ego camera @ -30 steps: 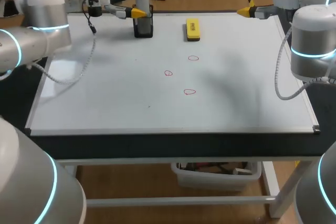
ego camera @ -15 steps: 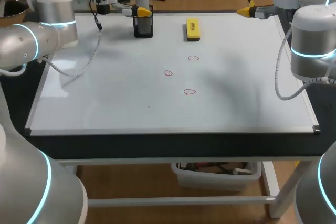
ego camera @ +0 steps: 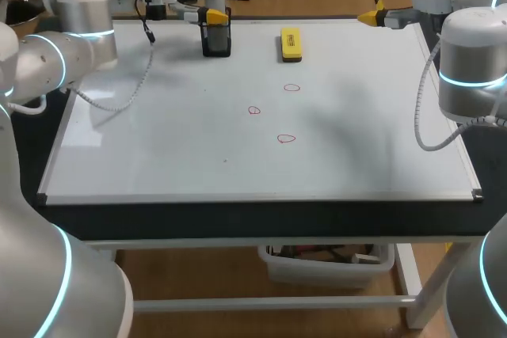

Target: Pick up the inspection probe, press it on each red-marked spot on the whiteboard one by one, put down the probe, pick up the eraser, and wipe off all the red marks.

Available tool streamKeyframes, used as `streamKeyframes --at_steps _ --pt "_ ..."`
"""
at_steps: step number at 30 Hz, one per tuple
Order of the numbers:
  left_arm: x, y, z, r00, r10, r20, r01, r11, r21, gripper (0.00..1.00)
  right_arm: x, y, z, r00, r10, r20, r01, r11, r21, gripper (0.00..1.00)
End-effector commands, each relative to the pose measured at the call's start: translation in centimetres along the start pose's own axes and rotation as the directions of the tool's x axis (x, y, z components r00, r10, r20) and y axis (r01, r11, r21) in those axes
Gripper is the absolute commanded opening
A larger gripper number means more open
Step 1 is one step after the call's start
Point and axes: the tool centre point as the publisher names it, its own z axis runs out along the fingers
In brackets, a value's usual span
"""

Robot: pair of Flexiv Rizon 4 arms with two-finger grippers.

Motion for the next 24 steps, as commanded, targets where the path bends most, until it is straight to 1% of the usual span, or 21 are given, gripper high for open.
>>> streamKeyframes --at_steps 1,4,5,7,8,9,11,12,13,14,24 --pt "-0.69 0.31 0.30 0.997 -0.003 -0.080 0.004 1.000 0.010 1.00 -0.04 -0.05 0.04 1.000 0.000 0.000 0.000 1.000 -0.001 1.00" --pt "-0.67 0.29 0.50 0.997 -0.003 -0.075 0.004 1.000 0.015 1.00 -0.04 -0.05 0.04 1.000 0.000 0.000 0.000 1.000 -0.001 1.00" --pt "-0.66 0.29 0.54 0.997 -0.003 -0.074 0.005 1.000 0.015 0.91 -0.04 -0.05 0.04 1.000 0.000 0.000 0.000 1.000 -0.001 1.00" --pt "-0.66 0.30 0.56 0.998 -0.006 -0.067 0.007 1.000 0.015 0.67 -0.04 -0.05 0.04 1.000 0.000 0.000 0.000 1.000 -0.001 1.00" --pt "-0.67 0.30 0.56 0.998 -0.005 -0.064 0.006 1.000 0.013 0.58 -0.04 -0.05 0.04 1.000 0.000 0.000 0.000 1.000 -0.001 1.00" --pt "-0.68 0.30 0.55 0.998 -0.001 -0.061 0.002 1.000 0.007 0.47 -0.04 -0.05 0.04 1.000 0.000 0.000 0.000 1.000 -0.001 1.00" --pt "-0.55 0.25 0.61 0.998 0.003 -0.065 -0.003 1.000 0.004 0.38 -0.04 -0.05 0.04 1.000 0.000 0.000 0.000 1.000 -0.001 1.00" --pt "-0.54 0.24 0.61 0.998 0.004 -0.065 -0.004 1.000 0.002 0.25 -0.04 -0.05 0.04 1.000 0.000 0.000 0.000 1.000 -0.001 1.00" --pt "-0.53 0.24 0.60 0.998 0.005 -0.065 -0.005 1.000 0.001 0.15 -0.04 -0.05 0.04 1.000 0.000 0.000 0.000 1.000 -0.001 1.00" --pt "-0.50 0.23 0.59 0.998 0.006 -0.065 -0.006 1.000 0.000 0.00 -0.04 -0.05 0.04 1.000 0.000 0.000 0.000 1.000 -0.001 1.00" --pt "-0.21 0.05 0.18 0.998 0.020 -0.062 -0.020 1.000 -0.007 0.00 -0.04 -0.05 0.04 1.000 0.000 0.000 0.000 1.000 -0.001 1.00"
